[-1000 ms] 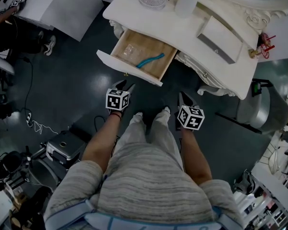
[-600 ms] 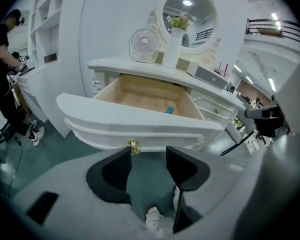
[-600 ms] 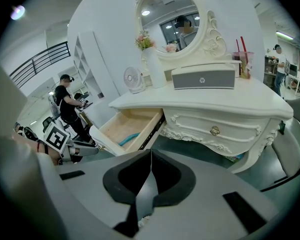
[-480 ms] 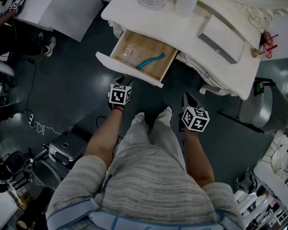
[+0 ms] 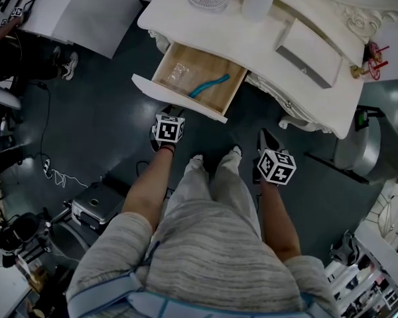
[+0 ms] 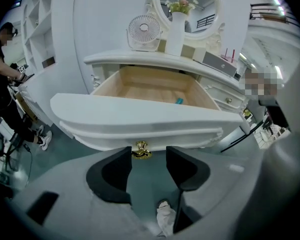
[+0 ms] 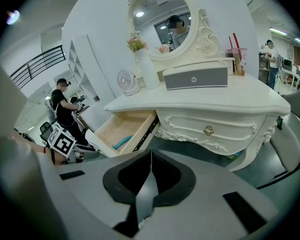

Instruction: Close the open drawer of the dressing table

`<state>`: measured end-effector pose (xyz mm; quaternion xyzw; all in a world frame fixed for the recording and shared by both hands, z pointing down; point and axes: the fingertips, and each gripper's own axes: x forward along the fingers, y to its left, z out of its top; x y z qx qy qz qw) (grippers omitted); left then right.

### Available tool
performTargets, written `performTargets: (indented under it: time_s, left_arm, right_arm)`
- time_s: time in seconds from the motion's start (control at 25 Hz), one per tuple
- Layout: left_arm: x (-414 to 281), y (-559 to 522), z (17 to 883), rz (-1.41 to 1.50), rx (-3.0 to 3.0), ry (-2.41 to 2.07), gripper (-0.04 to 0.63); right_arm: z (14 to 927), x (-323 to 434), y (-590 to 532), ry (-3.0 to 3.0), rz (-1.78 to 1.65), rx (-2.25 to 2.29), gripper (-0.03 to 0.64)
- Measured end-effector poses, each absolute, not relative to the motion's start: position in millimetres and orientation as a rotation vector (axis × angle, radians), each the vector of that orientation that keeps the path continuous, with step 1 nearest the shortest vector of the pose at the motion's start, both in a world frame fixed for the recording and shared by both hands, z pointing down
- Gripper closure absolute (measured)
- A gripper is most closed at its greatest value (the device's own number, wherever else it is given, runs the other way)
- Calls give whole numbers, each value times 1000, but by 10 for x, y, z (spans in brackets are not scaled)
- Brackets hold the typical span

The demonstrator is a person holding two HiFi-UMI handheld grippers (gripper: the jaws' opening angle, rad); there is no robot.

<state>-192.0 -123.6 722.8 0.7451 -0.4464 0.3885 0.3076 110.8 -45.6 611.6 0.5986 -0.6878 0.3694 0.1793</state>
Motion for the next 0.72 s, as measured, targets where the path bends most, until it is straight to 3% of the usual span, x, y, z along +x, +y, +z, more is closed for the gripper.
performTargets:
  time_s: [0.28,0.56,0.72]
  left_arm:
    - [-1944,-1303,7358,1097,1942,-1189,388]
    - [-1973,-1369,7379,1115,1929,-1209,456]
    - [-1949,-1426,7377,1111,1941,-1201,457]
  right_arm:
    - [6112,1153,-516,-1941,1047,1704,601]
    - [6126,1238,-542,-1932,1051,1720,601]
    - [6131,1270,-561,-1924,1054,1730,602]
